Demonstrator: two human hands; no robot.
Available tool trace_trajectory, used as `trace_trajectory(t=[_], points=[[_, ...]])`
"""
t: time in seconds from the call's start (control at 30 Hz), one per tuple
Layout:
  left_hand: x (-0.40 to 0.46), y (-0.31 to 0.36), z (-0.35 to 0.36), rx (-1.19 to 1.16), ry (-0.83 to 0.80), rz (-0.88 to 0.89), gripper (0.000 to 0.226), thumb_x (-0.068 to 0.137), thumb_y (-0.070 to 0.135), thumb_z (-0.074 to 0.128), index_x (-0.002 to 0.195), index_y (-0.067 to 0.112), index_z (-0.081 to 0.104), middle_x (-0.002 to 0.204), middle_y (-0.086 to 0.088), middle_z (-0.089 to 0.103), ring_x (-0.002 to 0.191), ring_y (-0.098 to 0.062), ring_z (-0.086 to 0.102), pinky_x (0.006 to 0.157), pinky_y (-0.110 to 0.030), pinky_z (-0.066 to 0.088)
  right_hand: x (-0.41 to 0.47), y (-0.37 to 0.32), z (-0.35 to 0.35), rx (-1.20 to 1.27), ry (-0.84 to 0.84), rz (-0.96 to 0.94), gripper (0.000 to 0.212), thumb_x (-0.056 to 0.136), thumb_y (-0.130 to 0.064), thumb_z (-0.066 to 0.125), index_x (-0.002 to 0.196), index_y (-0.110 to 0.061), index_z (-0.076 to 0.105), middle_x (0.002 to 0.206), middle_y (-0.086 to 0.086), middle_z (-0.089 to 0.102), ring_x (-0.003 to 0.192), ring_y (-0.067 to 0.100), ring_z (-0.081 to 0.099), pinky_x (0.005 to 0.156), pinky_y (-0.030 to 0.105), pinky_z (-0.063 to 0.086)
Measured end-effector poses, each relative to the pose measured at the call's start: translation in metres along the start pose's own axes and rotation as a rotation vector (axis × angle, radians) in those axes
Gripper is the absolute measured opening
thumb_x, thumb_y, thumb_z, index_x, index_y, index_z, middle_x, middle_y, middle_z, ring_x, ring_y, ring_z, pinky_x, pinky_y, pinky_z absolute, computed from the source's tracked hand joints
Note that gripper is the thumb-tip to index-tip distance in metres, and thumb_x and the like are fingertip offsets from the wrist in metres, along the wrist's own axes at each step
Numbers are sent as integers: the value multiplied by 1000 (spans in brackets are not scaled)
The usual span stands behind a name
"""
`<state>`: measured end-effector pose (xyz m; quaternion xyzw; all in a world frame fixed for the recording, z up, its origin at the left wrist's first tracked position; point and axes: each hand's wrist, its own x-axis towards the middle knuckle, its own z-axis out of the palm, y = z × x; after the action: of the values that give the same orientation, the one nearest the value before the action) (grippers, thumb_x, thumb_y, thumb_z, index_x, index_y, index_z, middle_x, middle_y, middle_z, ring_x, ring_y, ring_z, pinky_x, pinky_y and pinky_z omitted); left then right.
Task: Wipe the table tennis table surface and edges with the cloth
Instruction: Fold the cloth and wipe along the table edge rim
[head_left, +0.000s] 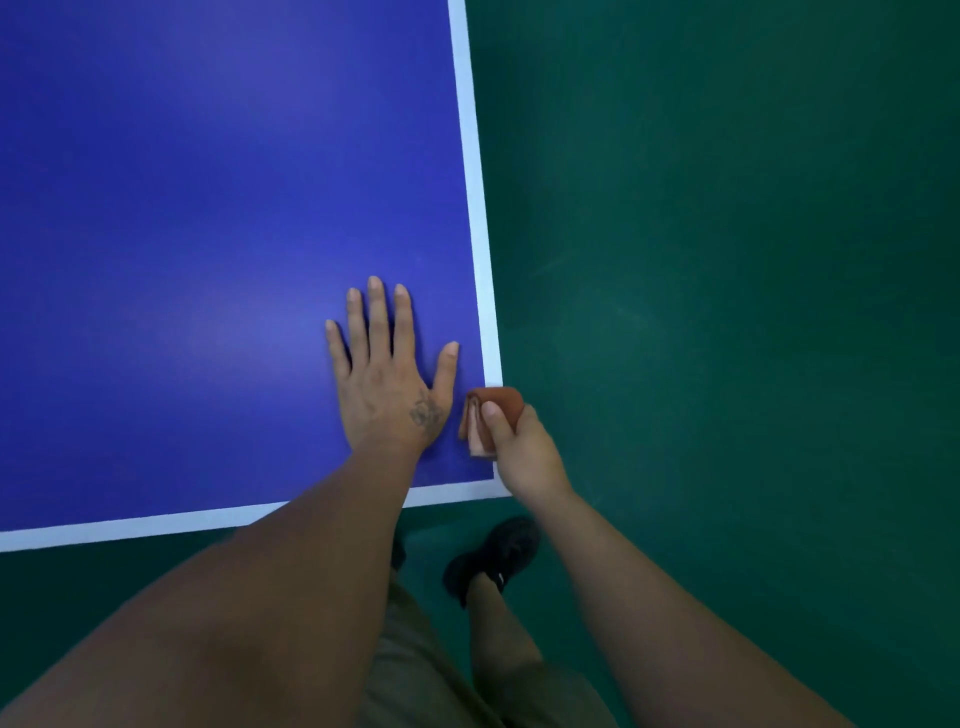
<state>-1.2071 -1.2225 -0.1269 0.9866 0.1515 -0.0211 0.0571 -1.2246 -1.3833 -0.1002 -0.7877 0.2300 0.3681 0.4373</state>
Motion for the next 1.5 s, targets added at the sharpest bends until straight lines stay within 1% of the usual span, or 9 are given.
trace_trajectory(t=[0.2,0.33,0.43,0.67,1.07,1.13,1.23,1.37,1.5], points=[[2,0,-2,24,-3,-1,83,107,65,28,173,16,12,181,-8,5,167,-31,2,134,-59,7,64,-72,-12,-23,-32,-38,56,105,-56,47,131,-7,59,128,13,68,117,32,65,104,46,49],[3,-1,-3,37,-5,8,83,107,65,27,172,15,14,181,-9,6,167,-31,2,133,-59,7,80,-94,-14,-12,-12,-57,54,106,-53,48,129,-6,59,128,13,68,117,32,65,103,43,49],[3,-2,-2,31,-10,8,82,107,63,26,173,15,12,181,-9,5,168,-30,0,133,-59,7,57,-72,-13,-16,-41,-48,47,106,-50,50,132,-10,53,127,7,65,112,26,63,89,33,44],[3,-1,-3,16,-22,-2,83,107,64,26,173,16,11,181,-8,4,167,-30,0,134,-59,6,7,-8,-6,-48,-76,30,43,107,-46,49,134,-13,53,128,7,65,115,24,63,83,27,37],[3,-4,5,26,5,14,82,108,63,24,173,16,10,181,-9,3,168,-30,-1,133,-60,9,73,-93,-17,-75,-62,-23,57,107,-54,45,133,-5,59,130,13,67,119,31,64,100,37,48],[3,-4,6,26,9,10,83,108,65,24,173,16,11,181,-9,3,168,-30,-1,133,-60,9,84,-110,-20,-77,-64,-54,53,107,-53,44,125,-7,64,125,12,69,111,28,66,98,36,49],[3,-5,7,33,17,13,84,107,66,25,173,16,12,181,-9,4,168,-30,0,133,-59,9,90,-123,-26,-43,-65,-87,39,109,-48,45,94,-20,67,108,6,67,84,13,63,84,29,43],[4,-6,7,42,28,17,83,107,65,24,173,16,10,181,-9,3,168,-30,0,134,-59,8,81,-105,-21,-45,-52,-42,52,108,-52,43,128,-8,61,126,11,68,111,26,64,95,35,47],[4,-6,8,32,36,20,82,107,64,25,173,17,10,181,-9,5,168,-31,3,133,-59,9,57,-69,-16,-70,-80,27,56,107,-57,39,131,-9,56,128,11,67,113,28,63,98,40,48]])
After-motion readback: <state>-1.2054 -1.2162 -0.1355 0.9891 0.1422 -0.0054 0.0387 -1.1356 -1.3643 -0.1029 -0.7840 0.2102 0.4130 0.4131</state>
